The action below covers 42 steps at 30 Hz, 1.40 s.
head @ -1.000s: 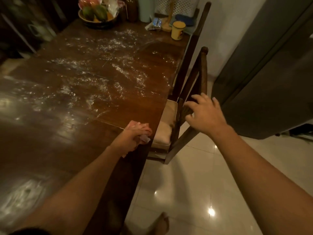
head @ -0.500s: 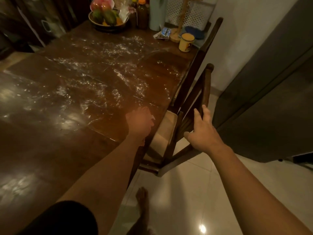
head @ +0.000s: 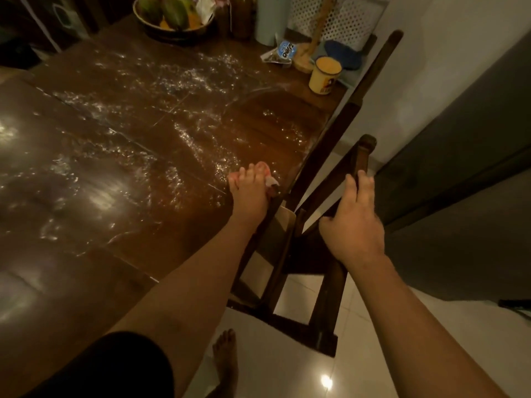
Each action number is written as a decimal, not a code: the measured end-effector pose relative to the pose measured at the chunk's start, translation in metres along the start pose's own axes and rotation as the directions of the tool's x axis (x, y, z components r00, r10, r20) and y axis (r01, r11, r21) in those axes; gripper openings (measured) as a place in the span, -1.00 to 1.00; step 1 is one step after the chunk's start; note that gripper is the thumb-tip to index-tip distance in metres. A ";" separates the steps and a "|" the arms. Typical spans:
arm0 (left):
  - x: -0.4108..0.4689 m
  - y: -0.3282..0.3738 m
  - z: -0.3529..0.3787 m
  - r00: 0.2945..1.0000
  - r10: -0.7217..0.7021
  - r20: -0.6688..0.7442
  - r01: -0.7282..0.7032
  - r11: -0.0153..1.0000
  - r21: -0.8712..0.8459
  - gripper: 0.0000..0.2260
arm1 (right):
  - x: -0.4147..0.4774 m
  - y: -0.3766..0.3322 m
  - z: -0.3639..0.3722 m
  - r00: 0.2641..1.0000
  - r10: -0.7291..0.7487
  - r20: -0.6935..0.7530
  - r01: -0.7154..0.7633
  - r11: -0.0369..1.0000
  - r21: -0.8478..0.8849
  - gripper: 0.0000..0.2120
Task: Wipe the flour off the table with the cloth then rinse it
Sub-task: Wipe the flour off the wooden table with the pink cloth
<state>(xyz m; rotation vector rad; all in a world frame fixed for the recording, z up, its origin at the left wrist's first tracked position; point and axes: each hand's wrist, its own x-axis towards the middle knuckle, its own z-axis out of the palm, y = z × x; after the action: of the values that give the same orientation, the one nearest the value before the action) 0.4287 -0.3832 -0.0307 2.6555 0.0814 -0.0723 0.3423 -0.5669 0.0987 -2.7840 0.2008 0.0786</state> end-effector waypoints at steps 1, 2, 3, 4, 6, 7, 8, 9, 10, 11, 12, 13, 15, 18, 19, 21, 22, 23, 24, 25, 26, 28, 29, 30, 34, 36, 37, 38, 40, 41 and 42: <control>0.011 0.009 0.001 0.999 0.011 0.049 -0.012 0.999 0.033 -0.42 | 0.000 0.001 0.001 1.000 0.003 -0.009 -0.003 1.000 0.017 -0.11; 0.020 0.016 0.002 0.993 0.070 0.091 -0.074 0.996 0.046 -0.42 | 0.000 0.003 0.002 1.000 0.005 -0.008 -0.005 1.000 0.025 -0.12; 0.027 0.020 0.002 0.979 0.157 0.134 -0.163 0.986 0.037 -0.44 | 0.000 0.005 0.003 1.000 0.010 0.000 -0.010 1.000 0.021 -0.13; 0.033 0.019 0.002 0.952 0.250 0.179 -0.255 0.967 0.005 -0.46 | 0.001 0.007 0.002 1.000 0.016 0.009 -0.016 1.000 0.010 -0.13; 0.035 0.005 -0.003 0.863 0.423 0.275 -0.407 0.906 -0.118 -0.52 | 0.003 0.007 0.001 1.000 0.023 0.014 -0.023 1.000 -0.012 -0.15; 0.033 -0.007 -0.005 0.814 0.497 0.302 -0.460 0.868 -0.189 -0.57 | 0.003 0.006 0.000 1.000 0.020 0.017 -0.019 1.000 -0.016 -0.15; 0.028 -0.021 -0.006 0.776 0.548 0.311 -0.481 0.834 -0.269 -0.62 | 0.003 0.006 0.000 1.000 0.013 0.022 -0.013 1.000 -0.013 -0.16; 0.023 -0.035 -0.008 0.760 0.573 0.306 -0.467 0.810 -0.354 -0.66 | 0.003 0.006 0.000 1.000 0.006 0.030 -0.005 1.000 -0.007 -0.16; 0.019 -0.047 -0.010 0.766 0.567 0.303 -0.427 0.801 -0.419 -0.68 | 0.004 0.006 -0.001 0.999 -0.004 0.037 0.004 1.000 -0.001 -0.16; 0.015 -0.056 -0.013 0.781 0.549 0.298 -0.393 0.803 -0.448 -0.69 | 0.006 0.007 -0.003 0.999 -0.019 0.039 0.019 1.000 -0.002 -0.16; 0.012 -0.063 -0.016 0.805 0.521 0.284 -0.368 0.814 -0.449 -0.70 | 0.009 0.008 -0.004 0.998 -0.040 0.039 0.040 0.999 -0.014 -0.18; 0.011 -0.067 -0.019 0.835 0.486 0.256 -0.346 0.827 -0.443 -0.69 | 0.014 0.009 -0.007 0.998 -0.058 0.040 0.060 0.998 -0.033 -0.19; 0.013 -0.062 -0.022 0.908 0.369 0.200 -0.260 0.868 -0.423 -0.60 | 0.029 0.012 -0.012 0.996 -0.079 0.050 0.082 0.995 -0.062 -0.19; 0.022 -0.019 -0.022 0.986 0.069 0.150 -0.019 0.950 -0.313 -0.50 | 0.061 0.014 -0.020 0.993 -0.108 0.039 0.110 0.992 -0.066 -0.13; 0.026 -0.002 -0.019 0.988 -0.003 0.152 0.037 0.974 -0.223 -0.49 | 0.071 0.015 -0.023 0.990 -0.136 0.026 0.137 0.987 -0.081 -0.11; 0.030 0.022 -0.005 0.986 -0.034 0.161 0.039 0.999 -0.032 -0.43 | 0.087 0.016 -0.026 0.977 -0.210 0.024 0.212 0.969 -0.126 -0.10; 0.028 0.026 0.003 0.986 -0.006 0.165 0.002 1.000 0.025 -0.42 | 0.094 0.018 -0.027 0.969 -0.242 0.040 0.245 0.959 -0.145 -0.11; 0.025 0.027 0.008 0.984 0.032 0.178 -0.042 0.998 0.052 -0.43 | 0.100 0.020 -0.028 0.962 -0.265 0.064 0.272 0.950 -0.153 -0.13; 0.018 0.024 0.010 0.978 0.076 0.192 -0.088 0.995 0.054 -0.46 | 0.106 0.023 -0.029 0.955 -0.282 0.089 0.293 0.944 -0.153 -0.17; 0.010 0.020 0.009 0.971 0.130 0.201 -0.143 0.989 0.050 -0.50 | 0.111 0.025 -0.031 0.947 -0.303 0.108 0.317 0.935 -0.159 -0.22; -0.001 0.014 0.005 0.962 0.197 0.190 -0.207 0.978 0.034 -0.53 | 0.116 0.027 -0.031 0.937 -0.327 0.121 0.344 0.923 -0.174 -0.27; -0.026 0.002 -0.005 0.944 0.317 0.090 -0.314 0.948 -0.047 -0.61 | 0.122 0.028 -0.033 0.916 -0.373 0.150 0.399 0.890 -0.221 -0.33; -0.040 -0.006 -0.012 0.947 0.317 0.039 -0.314 0.947 -0.067 -0.63 | 0.124 0.028 -0.033 0.908 -0.384 0.169 0.415 0.877 -0.242 -0.35; -0.054 -0.016 -0.016 0.962 0.272 -0.001 -0.272 0.960 -0.064 -0.63 | 0.126 0.027 -0.034 0.904 -0.386 0.186 0.424 0.868 -0.257 -0.36; -0.099 -0.052 -0.029 0.957 -0.218 -0.193 0.215 0.976 -0.037 -0.56 | 0.128 0.023 -0.033 0.896 -0.382 0.226 0.437 0.847 -0.303 -0.41; -0.110 -0.066 -0.033 0.857 -0.456 -0.238 0.455 0.888 -0.066 -0.49 | 0.129 0.022 -0.032 0.897 -0.372 0.240 0.434 0.848 -0.304 -0.38; -0.112 -0.071 -0.036 0.815 -0.526 -0.243 0.526 0.848 -0.069 -0.49 | 0.128 0.022 -0.031 0.896 -0.374 0.241 0.435 0.852 -0.292 -0.37; -0.109 -0.074 -0.036 0.784 -0.571 -0.244 0.576 0.815 -0.058 -0.50 | 0.128 0.022 -0.031 0.894 -0.382 0.233 0.437 0.856 -0.275 -0.38; -0.093 -0.066 -0.032 0.753 -0.616 -0.231 0.634 0.773 0.007 -0.51 | 0.126 0.026 -0.029 0.887 -0.417 0.199 0.456 0.858 -0.237 -0.40; -0.083 -0.057 -0.030 0.757 -0.619 -0.211 0.639 0.769 0.036 -0.50 | 0.126 0.029 -0.028 0.878 -0.441 0.184 0.474 0.853 -0.219 -0.41; -0.072 -0.045 -0.026 0.773 -0.610 -0.178 0.626 0.778 0.054 -0.48 | 0.126 0.031 -0.027 0.869 -0.463 0.175 0.491 0.848 -0.198 -0.41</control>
<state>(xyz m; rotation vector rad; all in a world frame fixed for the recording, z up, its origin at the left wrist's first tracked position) 0.3550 -0.3348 -0.0240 2.6189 1.0378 -0.0920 0.4628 -0.6218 0.1034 -2.9599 -0.5747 0.1544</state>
